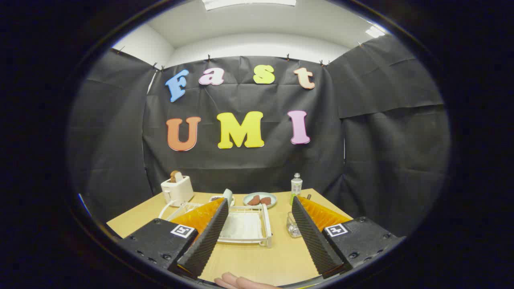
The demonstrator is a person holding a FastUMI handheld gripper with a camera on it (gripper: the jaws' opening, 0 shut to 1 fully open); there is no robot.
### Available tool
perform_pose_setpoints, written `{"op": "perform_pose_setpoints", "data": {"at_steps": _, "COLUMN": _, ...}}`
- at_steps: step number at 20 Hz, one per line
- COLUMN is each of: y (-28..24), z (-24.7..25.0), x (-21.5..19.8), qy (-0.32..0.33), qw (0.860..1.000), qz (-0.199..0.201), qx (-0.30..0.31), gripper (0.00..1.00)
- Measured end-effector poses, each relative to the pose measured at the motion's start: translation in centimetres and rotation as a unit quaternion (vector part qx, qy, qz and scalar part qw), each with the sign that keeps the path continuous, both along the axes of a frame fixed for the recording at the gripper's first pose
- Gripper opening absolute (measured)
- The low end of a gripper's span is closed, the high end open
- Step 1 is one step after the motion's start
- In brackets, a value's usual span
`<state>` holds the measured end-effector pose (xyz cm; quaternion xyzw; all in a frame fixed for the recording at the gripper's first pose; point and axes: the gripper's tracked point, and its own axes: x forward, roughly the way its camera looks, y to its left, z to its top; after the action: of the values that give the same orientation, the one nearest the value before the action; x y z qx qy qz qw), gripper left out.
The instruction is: Take the plate from the dish rack, then take the spoon from the basket and place it into the plate.
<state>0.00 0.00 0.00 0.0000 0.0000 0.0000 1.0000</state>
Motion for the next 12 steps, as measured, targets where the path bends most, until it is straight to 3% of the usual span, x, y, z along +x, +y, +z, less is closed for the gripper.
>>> {"op": "perform_pose_setpoints", "data": {"at_steps": 12, "y": 0.5, "z": -0.5, "x": 3.9, "qy": 0.006, "qw": 1.0, "qz": 0.024, "qx": -0.005, "gripper": 1.0}}
